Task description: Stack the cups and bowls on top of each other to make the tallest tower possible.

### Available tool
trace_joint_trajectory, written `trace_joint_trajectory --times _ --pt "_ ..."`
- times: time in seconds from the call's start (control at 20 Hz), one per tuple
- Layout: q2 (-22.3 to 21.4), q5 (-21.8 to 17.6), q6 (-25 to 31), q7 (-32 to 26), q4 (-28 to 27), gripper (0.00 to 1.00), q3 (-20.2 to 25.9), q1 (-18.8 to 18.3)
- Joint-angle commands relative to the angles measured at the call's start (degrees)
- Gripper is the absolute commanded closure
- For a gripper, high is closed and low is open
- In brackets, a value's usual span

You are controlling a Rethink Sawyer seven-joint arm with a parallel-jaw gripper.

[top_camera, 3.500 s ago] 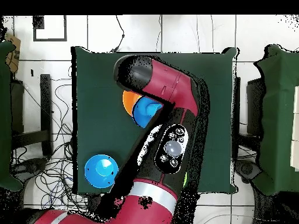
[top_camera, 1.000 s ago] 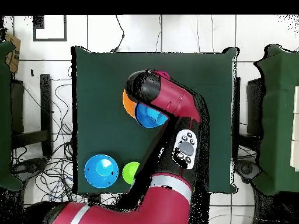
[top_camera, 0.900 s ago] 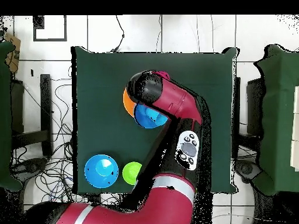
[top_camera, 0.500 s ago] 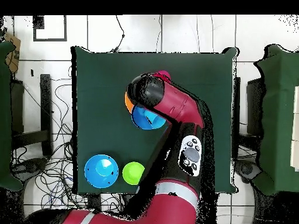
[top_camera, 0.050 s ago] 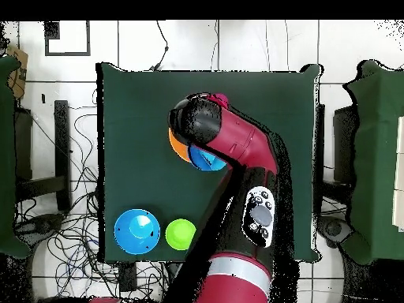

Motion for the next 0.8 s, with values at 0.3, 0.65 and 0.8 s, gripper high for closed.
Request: trace_joint_trajectory --times 0.3,0.65,0.8 --pt "1.19 -4.37 3.94 -2.54 3.78 0.00 6.75 -0.50" --pt "1.19 -4.75 -0.81 -4.24 7.11 0.00 9.27 -2.17" --pt "1.23 -5.13 -2.45 -4.88 8.21 0.00 10.39 -3.06"
